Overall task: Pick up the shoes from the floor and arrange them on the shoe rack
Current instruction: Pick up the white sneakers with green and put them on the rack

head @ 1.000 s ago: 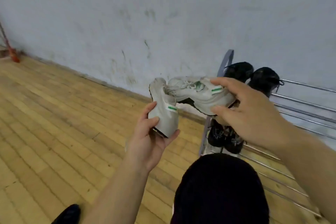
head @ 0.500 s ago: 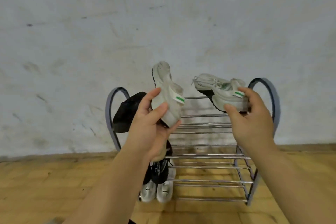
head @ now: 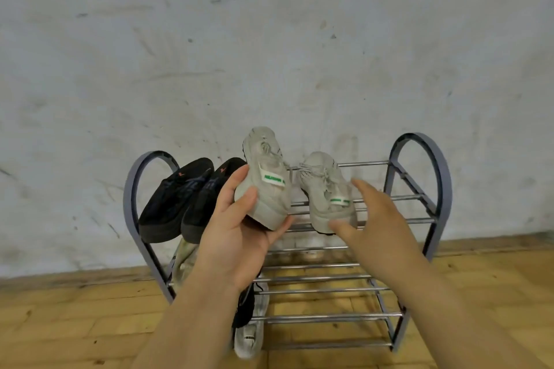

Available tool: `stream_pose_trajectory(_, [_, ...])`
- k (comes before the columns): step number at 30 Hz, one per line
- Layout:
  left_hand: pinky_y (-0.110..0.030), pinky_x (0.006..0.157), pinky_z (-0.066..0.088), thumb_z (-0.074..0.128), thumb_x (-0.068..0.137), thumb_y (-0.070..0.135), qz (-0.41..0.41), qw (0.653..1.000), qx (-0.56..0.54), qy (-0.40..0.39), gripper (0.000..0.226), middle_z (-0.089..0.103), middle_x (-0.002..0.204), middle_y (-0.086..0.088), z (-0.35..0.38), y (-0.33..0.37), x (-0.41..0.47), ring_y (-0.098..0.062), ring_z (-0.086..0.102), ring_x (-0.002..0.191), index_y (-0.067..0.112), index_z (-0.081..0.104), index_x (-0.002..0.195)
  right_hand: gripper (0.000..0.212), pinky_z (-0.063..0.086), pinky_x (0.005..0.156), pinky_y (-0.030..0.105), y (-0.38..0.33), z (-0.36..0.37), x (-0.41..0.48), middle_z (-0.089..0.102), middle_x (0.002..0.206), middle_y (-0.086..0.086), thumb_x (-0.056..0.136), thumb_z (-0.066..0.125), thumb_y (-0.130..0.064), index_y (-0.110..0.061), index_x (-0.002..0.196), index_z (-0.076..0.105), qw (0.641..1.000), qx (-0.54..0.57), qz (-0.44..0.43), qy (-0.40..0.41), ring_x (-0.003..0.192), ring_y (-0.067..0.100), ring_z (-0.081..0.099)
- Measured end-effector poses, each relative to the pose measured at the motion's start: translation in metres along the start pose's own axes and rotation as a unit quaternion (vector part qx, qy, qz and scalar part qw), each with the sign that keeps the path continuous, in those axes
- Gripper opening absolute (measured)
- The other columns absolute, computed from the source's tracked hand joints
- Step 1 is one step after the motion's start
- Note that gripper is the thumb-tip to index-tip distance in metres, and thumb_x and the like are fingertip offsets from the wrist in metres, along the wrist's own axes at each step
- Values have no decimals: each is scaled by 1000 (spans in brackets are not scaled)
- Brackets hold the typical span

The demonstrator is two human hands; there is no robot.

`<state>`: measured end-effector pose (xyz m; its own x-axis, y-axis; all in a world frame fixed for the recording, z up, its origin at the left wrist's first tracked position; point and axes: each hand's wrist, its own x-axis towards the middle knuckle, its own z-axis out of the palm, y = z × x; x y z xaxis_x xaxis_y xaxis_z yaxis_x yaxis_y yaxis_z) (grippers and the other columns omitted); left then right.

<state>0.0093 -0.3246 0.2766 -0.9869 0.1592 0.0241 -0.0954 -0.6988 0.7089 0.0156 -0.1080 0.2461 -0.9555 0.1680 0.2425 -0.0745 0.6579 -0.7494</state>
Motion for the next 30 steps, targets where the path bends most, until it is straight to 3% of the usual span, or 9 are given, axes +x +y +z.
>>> stream_pose_trajectory(6, [-60, 97, 53, 67, 87, 24, 0, 996, 14, -86, 51, 64, 141, -8, 6, -4, -15, -45, 57, 131, 31, 60, 138, 58, 43, 91, 30, -30, -35, -18, 54, 139, -18, 93, 62, -54, -57, 146, 40, 977, 206, 45, 3, 122, 6, 54])
stream_pose_trajectory(8, [-61, 103, 48, 63, 90, 27, -12, 991, 23, -128, 56, 59, 148, -9, 9, -7, -20, -47, 51, 136, 31, 52, 145, 46, 48, 101, 35, -35, -37, -24, 63, 131, -21, 97, 59, -52, -63, 139, 45, 962, 270, 33, -20, 119, 5, 63])
stream_pose_trajectory(10, [-60, 106, 46, 61, 92, 30, -27, 985, 36, -165, 59, 54, 152, -10, 13, -11, -27, -48, 47, 140, 30, 46, 150, 41, 52, 102, 39, -40, -37, -28, 72, 122, -14, 102, 56, -41, -58, 138, 47, 931, 360, 31, -45, 111, 12, 71])
stream_pose_trajectory(14, [-50, 100, 55, 59, 94, 29, -28, 981, 47, -186, 57, 56, 151, -8, 22, -17, -36, -40, 51, 139, 28, 46, 150, 37, 62, 78, 32, -47, -40, -31, 77, 117, -3, 106, 52, -21, -45, 133, 51, 870, 488, 33, -61, 102, 26, 76])
stream_pose_trajectory(16, [-52, 102, 52, 56, 96, 27, -23, 981, 57, -185, 56, 56, 151, -7, 23, -19, -37, -38, 52, 139, 28, 45, 151, 38, 63, 76, 33, -46, -41, -32, 77, 116, 0, 105, 53, -16, -41, 134, 53, 855, 515, 36, -51, 101, 28, 76])
stream_pose_trajectory(19, [-55, 109, 42, 54, 96, 24, -18, 977, 87, -191, 58, 55, 152, -7, 23, -21, -35, -38, 48, 142, 26, 42, 153, 40, 59, 89, 45, -44, -39, -32, 76, 120, 5, 104, 56, -13, -34, 137, 57, 839, 540, 54, -43, 106, 32, 74])
stream_pose_trajectory(23, [-54, 111, 37, 72, 92, 27, -13, 967, 122, -221, 67, 53, 153, -10, 25, -24, -33, -34, 50, 140, 26, 45, 153, 43, 56, 97, 55, -41, -40, -30, 72, 127, 10, 102, 59, -10, -28, 141, 58, 811, 579, 77, -22, 114, 34, 71])
stream_pose_trajectory(26, [-43, 89, 52, 70, 90, 21, 11, 965, 180, -188, 47, 66, 136, -11, 26, -33, -29, -27, 65, 111, 28, 62, 136, 39, 61, 90, 45, -41, -45, -27, 75, 121, 6, 100, 59, -6, -26, 134, 63, 816, 573, 77, 9, 111, 28, 72])
stream_pose_trajectory(30, [-39, 79, 46, 74, 82, 38, 17, 967, 215, -139, 38, 71, 129, -3, 30, -42, -26, -19, 67, 97, 35, 71, 120, 30, 64, 77, 33, -37, -51, -24, 77, 112, 2, 100, 61, -5, -26, 120, 68, 848, 520, 79, 62, 99, 19, 76])
